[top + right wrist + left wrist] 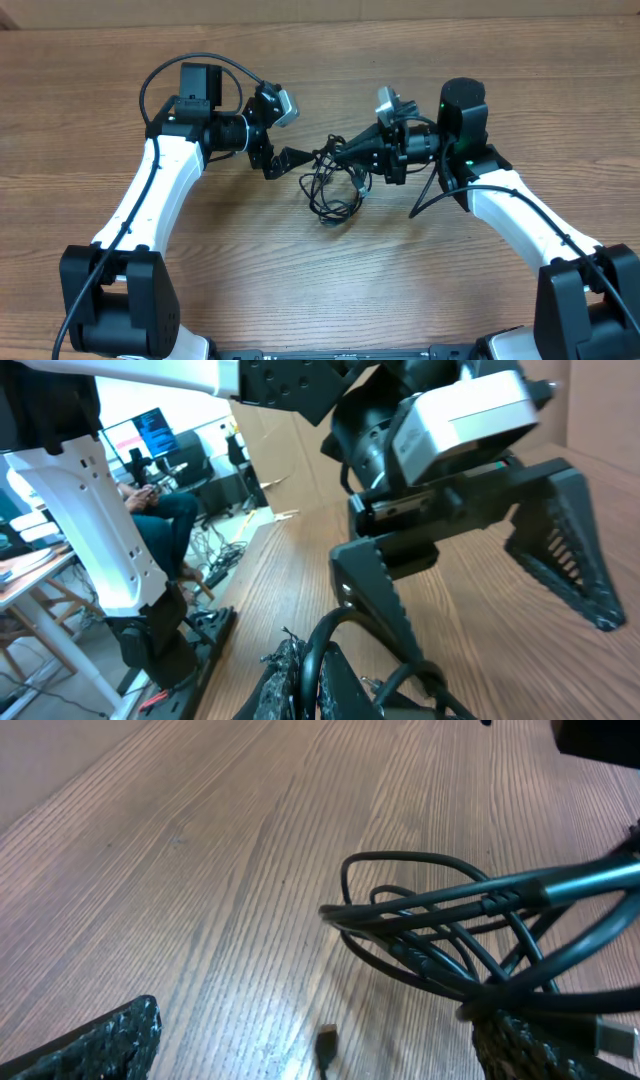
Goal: Untangle cables
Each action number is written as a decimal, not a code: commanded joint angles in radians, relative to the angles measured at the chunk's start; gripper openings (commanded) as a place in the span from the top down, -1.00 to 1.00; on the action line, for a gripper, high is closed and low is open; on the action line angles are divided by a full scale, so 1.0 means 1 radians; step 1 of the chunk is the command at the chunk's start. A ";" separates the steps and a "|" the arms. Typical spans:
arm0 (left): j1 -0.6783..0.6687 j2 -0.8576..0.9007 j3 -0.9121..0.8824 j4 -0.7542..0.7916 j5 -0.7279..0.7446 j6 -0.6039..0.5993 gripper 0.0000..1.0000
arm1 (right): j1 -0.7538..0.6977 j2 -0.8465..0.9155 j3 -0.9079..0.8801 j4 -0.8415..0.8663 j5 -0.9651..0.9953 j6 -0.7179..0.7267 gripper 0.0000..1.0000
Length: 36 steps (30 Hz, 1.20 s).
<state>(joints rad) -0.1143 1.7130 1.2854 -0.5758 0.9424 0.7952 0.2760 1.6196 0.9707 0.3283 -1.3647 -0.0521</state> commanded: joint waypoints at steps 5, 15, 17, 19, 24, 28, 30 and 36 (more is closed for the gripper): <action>-0.049 0.002 0.006 0.013 -0.005 -0.022 -0.99 | 0.006 -0.026 0.013 0.008 -0.005 -0.001 0.89; -0.055 0.002 0.006 0.078 -0.006 -0.101 -0.99 | 0.006 -0.026 0.013 0.008 -0.006 0.000 0.89; -0.055 0.002 0.006 0.081 -0.028 -0.103 -0.99 | 0.006 -0.026 0.013 0.008 -0.009 0.000 0.89; -0.055 0.002 0.006 0.080 -0.074 -0.104 -0.99 | 0.006 -0.026 0.013 0.009 -0.027 0.000 0.89; -0.055 0.002 0.006 0.091 -0.119 -0.151 -0.99 | 0.006 -0.026 0.013 0.009 -0.037 0.000 0.89; -0.056 0.002 0.006 0.114 -0.122 -0.172 -0.99 | 0.006 -0.026 0.013 0.009 -0.044 -0.001 0.89; -0.056 0.002 0.006 0.125 -0.123 -0.178 -0.99 | 0.006 -0.026 0.013 0.012 -0.054 0.000 0.89; -0.056 0.002 0.006 0.143 -0.123 -0.198 -0.99 | 0.006 -0.026 0.013 0.012 -0.055 -0.001 0.87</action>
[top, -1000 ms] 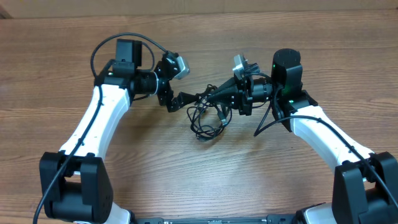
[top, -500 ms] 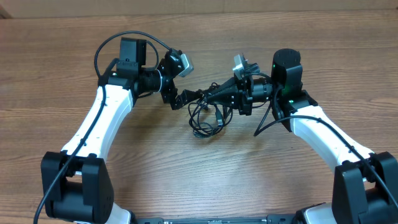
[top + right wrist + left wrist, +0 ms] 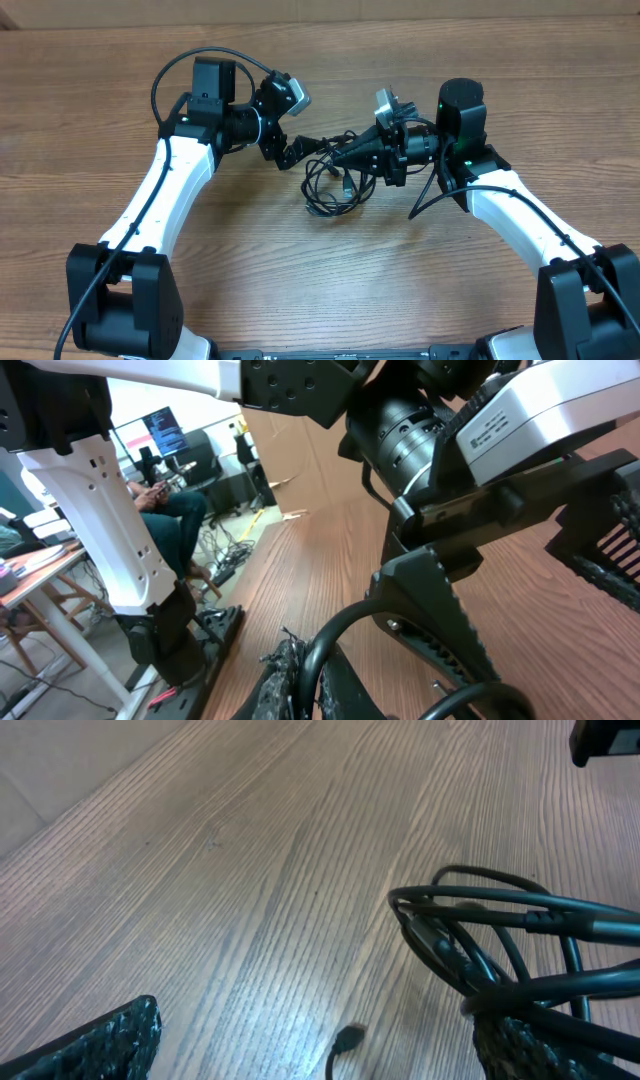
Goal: Untangle cables
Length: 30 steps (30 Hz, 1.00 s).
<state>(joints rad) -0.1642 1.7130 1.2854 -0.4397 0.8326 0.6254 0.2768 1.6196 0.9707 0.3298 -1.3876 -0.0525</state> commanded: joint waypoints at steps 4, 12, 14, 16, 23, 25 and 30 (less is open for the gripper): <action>-0.006 0.002 0.006 0.007 -0.015 -0.028 -0.99 | 0.006 -0.026 0.013 0.011 -0.039 -0.002 0.86; -0.006 0.002 0.006 0.010 -0.055 -0.031 -0.99 | 0.006 -0.026 0.013 0.018 -0.079 -0.008 0.78; -0.006 0.002 0.006 0.010 -0.055 -0.040 -0.99 | 0.006 -0.026 0.013 0.023 -0.082 -0.008 0.77; -0.006 0.004 0.006 0.011 -0.055 -0.040 -0.99 | 0.006 -0.026 0.013 0.029 -0.085 -0.008 0.76; -0.006 0.010 0.006 0.006 -0.055 -0.040 -0.99 | 0.005 -0.026 0.013 0.028 -0.074 -0.007 0.74; -0.006 0.011 0.006 0.007 -0.056 -0.043 -0.99 | 0.005 -0.026 0.012 0.024 -0.070 -0.007 0.72; -0.005 0.013 0.006 -0.002 -0.127 -0.051 -0.99 | 0.005 -0.026 0.012 -0.047 0.020 -0.007 0.62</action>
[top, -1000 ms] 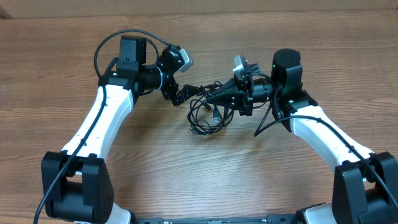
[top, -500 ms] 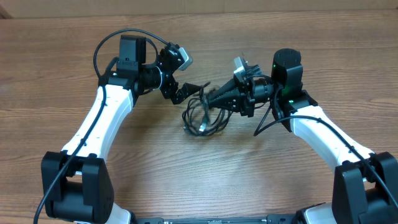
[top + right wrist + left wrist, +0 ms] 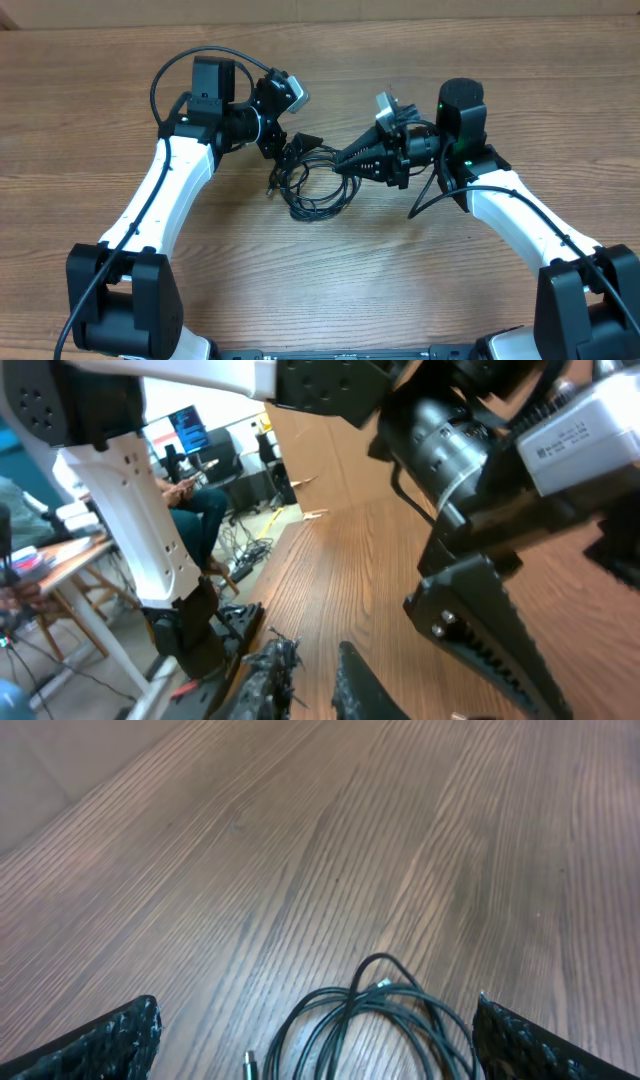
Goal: Untangle cables
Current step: 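Lower the bundle with the right gripper and release it on the table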
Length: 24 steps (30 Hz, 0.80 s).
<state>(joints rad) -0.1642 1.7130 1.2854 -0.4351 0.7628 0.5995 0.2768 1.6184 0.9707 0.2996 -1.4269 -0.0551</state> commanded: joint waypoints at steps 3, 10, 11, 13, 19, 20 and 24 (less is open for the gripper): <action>-0.004 0.013 0.006 -0.017 -0.161 -0.071 -0.99 | 0.005 -0.025 0.012 -0.100 0.174 -0.004 0.47; -0.005 0.013 0.006 -0.081 -0.309 -0.092 -0.99 | 0.005 -0.025 0.012 -0.272 0.523 0.008 0.29; -0.005 0.013 0.006 -0.097 -0.325 -0.092 -1.00 | 0.005 -0.025 0.012 -0.300 0.586 0.015 0.28; -0.005 0.013 0.006 -0.135 -0.345 -0.092 -0.99 | 0.005 -0.025 0.012 -0.347 0.695 0.034 0.18; -0.005 0.017 0.006 -0.254 -0.472 -0.116 -0.99 | 0.005 -0.025 0.012 -0.443 0.872 0.033 -0.24; -0.005 0.017 0.006 -0.264 -0.507 -0.143 -0.99 | 0.005 -0.025 0.012 -0.446 0.880 0.033 -0.25; -0.005 0.017 0.006 -0.294 -0.587 -0.233 -0.99 | 0.005 -0.025 0.012 -0.456 0.896 0.033 -0.28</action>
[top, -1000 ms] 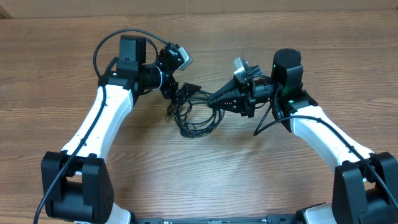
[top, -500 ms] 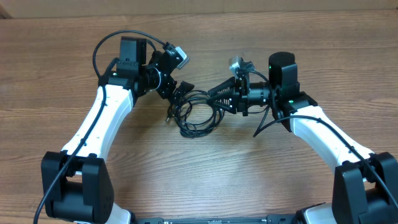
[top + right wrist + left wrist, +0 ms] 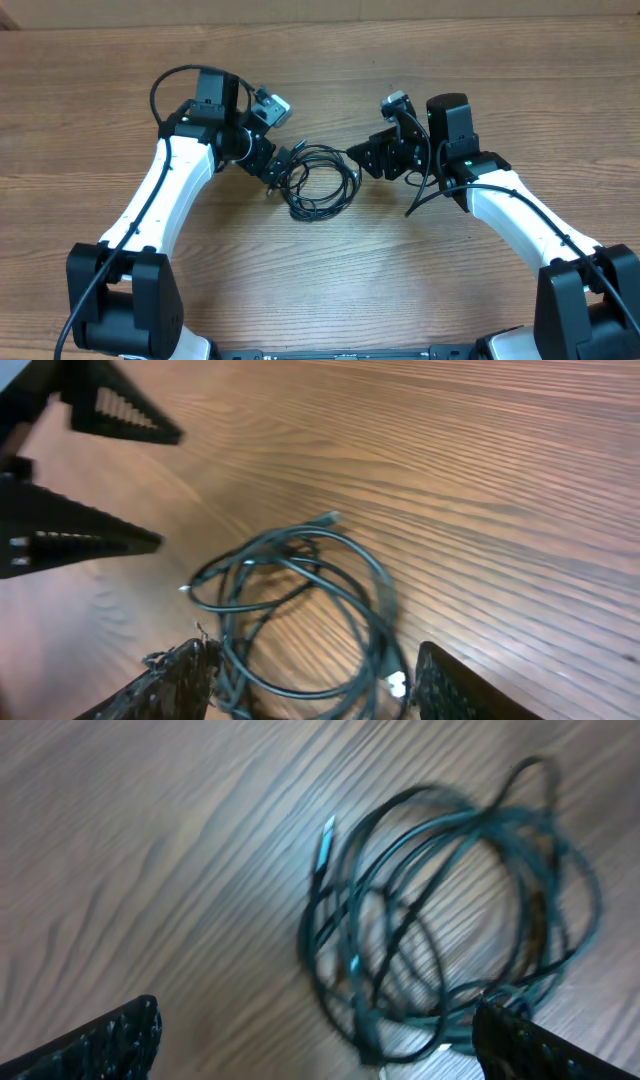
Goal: Untangle cables
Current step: 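Lower the bundle with the right gripper and release it on the table, then move the left gripper down beside the cable bundle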
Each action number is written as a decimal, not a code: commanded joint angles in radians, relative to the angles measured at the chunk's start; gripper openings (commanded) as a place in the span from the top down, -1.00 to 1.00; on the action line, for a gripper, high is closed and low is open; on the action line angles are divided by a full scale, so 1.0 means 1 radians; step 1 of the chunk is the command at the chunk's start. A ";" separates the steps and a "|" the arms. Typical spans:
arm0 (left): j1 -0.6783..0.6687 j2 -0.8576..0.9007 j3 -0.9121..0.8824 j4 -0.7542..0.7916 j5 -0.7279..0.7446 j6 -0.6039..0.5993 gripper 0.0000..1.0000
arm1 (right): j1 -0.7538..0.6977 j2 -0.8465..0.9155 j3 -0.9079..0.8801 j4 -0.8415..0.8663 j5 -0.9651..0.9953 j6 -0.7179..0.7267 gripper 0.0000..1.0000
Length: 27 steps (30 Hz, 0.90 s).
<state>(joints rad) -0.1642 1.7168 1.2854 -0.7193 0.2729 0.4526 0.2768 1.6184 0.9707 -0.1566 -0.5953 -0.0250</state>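
A tangled coil of thin black cable [image 3: 322, 181] lies flat on the wooden table between the two arms, with a small plug end [image 3: 327, 828] sticking out. My left gripper [image 3: 277, 167] is at the coil's left edge, open wide, and the coil [image 3: 450, 910] shows blurred ahead of its right finger [image 3: 520, 1040]. My right gripper [image 3: 364, 161] is at the coil's right edge, also open. Its fingers [image 3: 180, 680] straddle the near side of the coil [image 3: 300, 595]. Neither gripper holds anything.
The wooden table [image 3: 420, 280] runs all around the coil. A cardboard wall [image 3: 320, 8] stands along the far edge. Both white arms reach in from the near corners.
The right gripper has opened wide, drawn back a little and now looks down on the coil. The left gripper has tilted down over the coil's left edge. The coil stays on the table.
First the right gripper was shut on the cable bundle, holding it up between the arms with the open left gripper beside it. The left arm then shifted farther back. Later the bundle lay on the table, out of the right fingers. Now both grippers flank it open.
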 commanded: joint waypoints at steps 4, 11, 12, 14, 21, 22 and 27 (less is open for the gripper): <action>-0.005 0.013 0.005 -0.050 -0.097 -0.167 -0.99 | 0.005 -0.025 0.012 -0.007 0.064 0.003 -0.29; -0.005 0.021 -0.029 -0.076 -0.097 -0.305 -0.99 | 0.005 -0.025 0.012 -0.018 0.064 0.003 -0.29; -0.005 0.024 -0.039 -0.076 -0.096 -0.326 -0.99 | 0.005 -0.025 0.012 -0.018 0.064 0.003 -0.29; -0.007 0.029 -0.064 -0.071 -0.083 -0.359 -0.99 | 0.005 -0.025 0.012 -0.018 0.064 0.003 -0.29; -0.014 0.029 -0.099 -0.063 0.231 -0.364 -0.99 | 0.005 -0.025 0.012 -0.018 0.063 0.003 -0.29; -0.014 0.029 -0.099 -0.064 0.269 -0.364 -0.99 | 0.005 -0.025 0.012 -0.018 0.063 0.003 -0.29; -0.014 0.029 -0.099 -0.052 0.310 -0.412 -0.99 | 0.005 -0.025 0.012 -0.018 0.063 0.003 -0.25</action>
<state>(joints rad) -0.1753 1.7378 1.1866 -0.7738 0.4988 0.0963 0.2768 1.6184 0.9707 -0.1764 -0.5415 -0.0250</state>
